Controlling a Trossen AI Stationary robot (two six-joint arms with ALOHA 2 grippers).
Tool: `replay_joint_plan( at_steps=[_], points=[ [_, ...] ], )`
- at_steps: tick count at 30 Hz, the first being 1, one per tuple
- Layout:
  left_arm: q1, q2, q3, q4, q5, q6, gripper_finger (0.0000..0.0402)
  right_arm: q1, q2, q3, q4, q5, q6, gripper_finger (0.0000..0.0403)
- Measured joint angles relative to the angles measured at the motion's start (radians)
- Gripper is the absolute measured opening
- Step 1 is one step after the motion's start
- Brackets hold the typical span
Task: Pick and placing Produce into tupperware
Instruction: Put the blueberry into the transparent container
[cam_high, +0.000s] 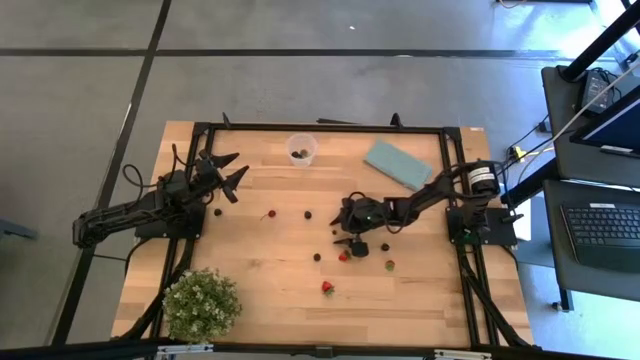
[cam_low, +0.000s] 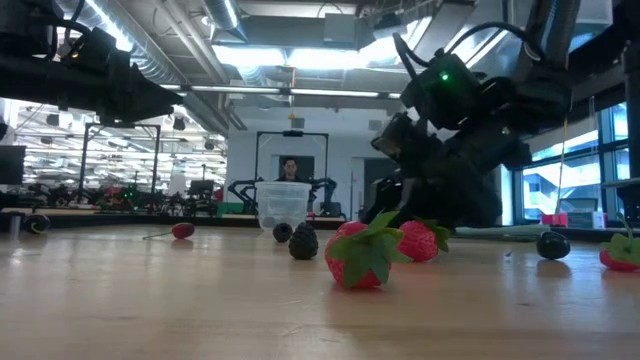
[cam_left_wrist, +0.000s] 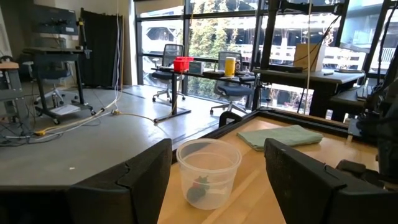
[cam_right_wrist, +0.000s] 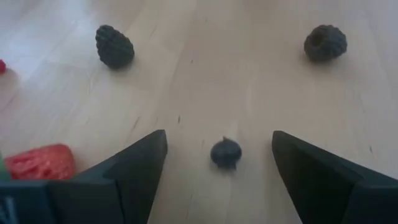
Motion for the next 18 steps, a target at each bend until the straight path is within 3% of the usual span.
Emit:
replay_joint_plan(
  at_steps=[12, 18],
  points=[
    [0.000, 0.000, 0.000, 0.000, 0.000, 0.002, 0.0247, 0.002, 0.013, 0.014, -0.069, -0.006, -0.026, 0.0229],
    [0.000, 0.000, 0.000, 0.000, 0.000, 0.002, 0.0247, 0.001, 0.013, 0.014, -0.080, -0.003, -0.026, 0.0214]
  ],
)
